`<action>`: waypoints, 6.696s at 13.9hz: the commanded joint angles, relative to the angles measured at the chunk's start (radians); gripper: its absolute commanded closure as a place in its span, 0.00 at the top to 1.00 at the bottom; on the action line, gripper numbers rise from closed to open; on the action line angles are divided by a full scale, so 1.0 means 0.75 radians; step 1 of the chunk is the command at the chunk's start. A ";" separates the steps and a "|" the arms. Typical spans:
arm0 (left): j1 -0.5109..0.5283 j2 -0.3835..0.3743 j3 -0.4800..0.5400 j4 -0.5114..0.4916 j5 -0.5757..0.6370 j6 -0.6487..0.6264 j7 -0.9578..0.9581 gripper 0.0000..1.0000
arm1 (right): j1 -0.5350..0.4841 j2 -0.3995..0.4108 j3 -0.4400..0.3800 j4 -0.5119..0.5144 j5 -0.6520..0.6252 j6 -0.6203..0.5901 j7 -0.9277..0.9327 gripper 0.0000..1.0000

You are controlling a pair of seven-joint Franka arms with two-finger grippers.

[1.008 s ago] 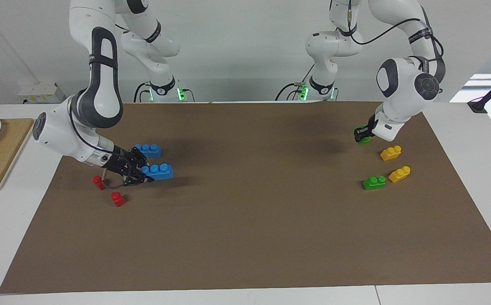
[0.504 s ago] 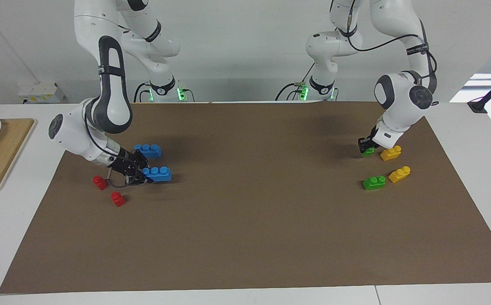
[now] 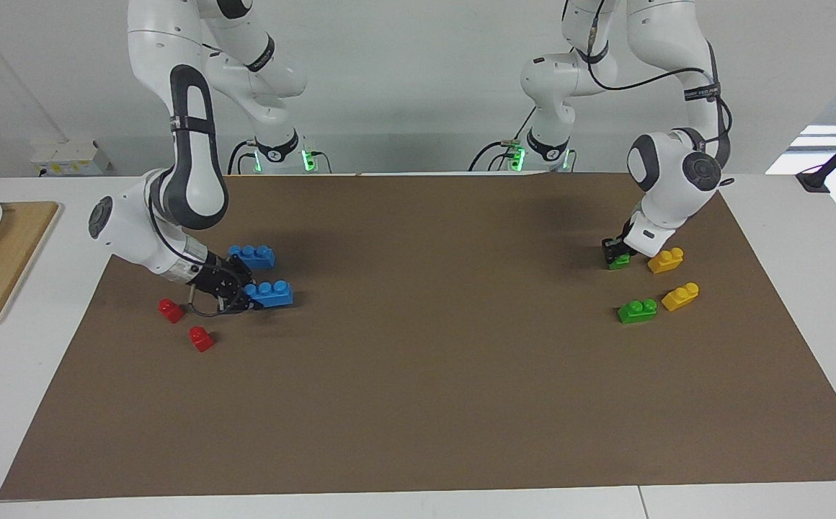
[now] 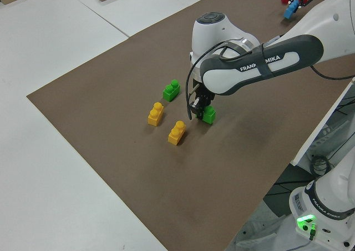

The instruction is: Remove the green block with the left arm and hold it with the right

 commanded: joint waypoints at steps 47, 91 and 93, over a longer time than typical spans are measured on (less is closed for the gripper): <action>-0.024 -0.063 -0.084 0.904 0.006 -0.934 -0.007 1.00 | 0.094 -0.393 0.031 0.611 -0.782 -0.869 -1.220 0.94; -0.116 -0.088 -0.080 0.911 0.028 -0.801 0.066 1.00 | 0.087 -0.400 0.033 0.592 -0.809 -0.812 -1.236 0.93; -0.116 -0.088 -0.080 0.911 0.028 -0.801 0.066 1.00 | 0.087 -0.400 0.033 0.592 -0.809 -0.812 -1.236 0.93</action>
